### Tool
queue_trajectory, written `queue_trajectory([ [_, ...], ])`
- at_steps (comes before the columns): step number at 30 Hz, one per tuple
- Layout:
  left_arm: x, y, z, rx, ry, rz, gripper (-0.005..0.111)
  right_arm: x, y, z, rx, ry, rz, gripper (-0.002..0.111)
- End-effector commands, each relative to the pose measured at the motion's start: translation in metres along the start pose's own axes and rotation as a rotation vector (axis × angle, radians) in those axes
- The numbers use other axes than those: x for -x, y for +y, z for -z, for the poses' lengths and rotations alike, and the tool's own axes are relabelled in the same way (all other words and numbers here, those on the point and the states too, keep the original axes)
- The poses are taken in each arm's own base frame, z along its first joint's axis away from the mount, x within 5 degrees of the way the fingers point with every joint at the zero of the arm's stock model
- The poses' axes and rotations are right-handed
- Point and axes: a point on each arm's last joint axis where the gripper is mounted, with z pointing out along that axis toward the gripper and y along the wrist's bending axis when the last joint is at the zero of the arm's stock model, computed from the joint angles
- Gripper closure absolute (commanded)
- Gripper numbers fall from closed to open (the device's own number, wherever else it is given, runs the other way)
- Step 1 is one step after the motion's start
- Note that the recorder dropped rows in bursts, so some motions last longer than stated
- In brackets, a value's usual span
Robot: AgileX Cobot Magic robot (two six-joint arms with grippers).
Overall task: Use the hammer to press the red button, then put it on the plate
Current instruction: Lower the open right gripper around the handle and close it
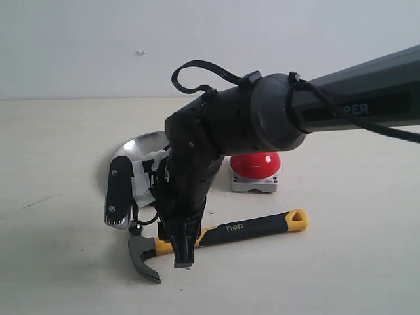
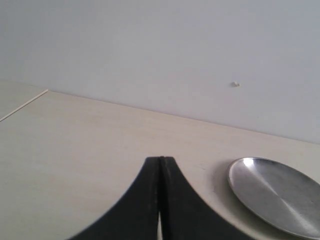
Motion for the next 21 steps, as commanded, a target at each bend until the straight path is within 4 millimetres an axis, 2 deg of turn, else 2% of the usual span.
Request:
queue_trajectory([
  [1,-0.001,0.0,0.0,0.0,-0.004,0.013,0.107,0.002,0.001,0.002,0.01,-0.004,0.01,0.056],
  [12,-0.001,0.0,0.0,0.0,-0.004,0.013,0.107,-0.003,0.007,-0.017,0.062,0.04,0.016,0.056],
  [21,-0.001,0.0,0.0,0.0,-0.004,0.013,0.107,0.009,-0.005,-0.02,0.089,0.055,0.01,0.056],
])
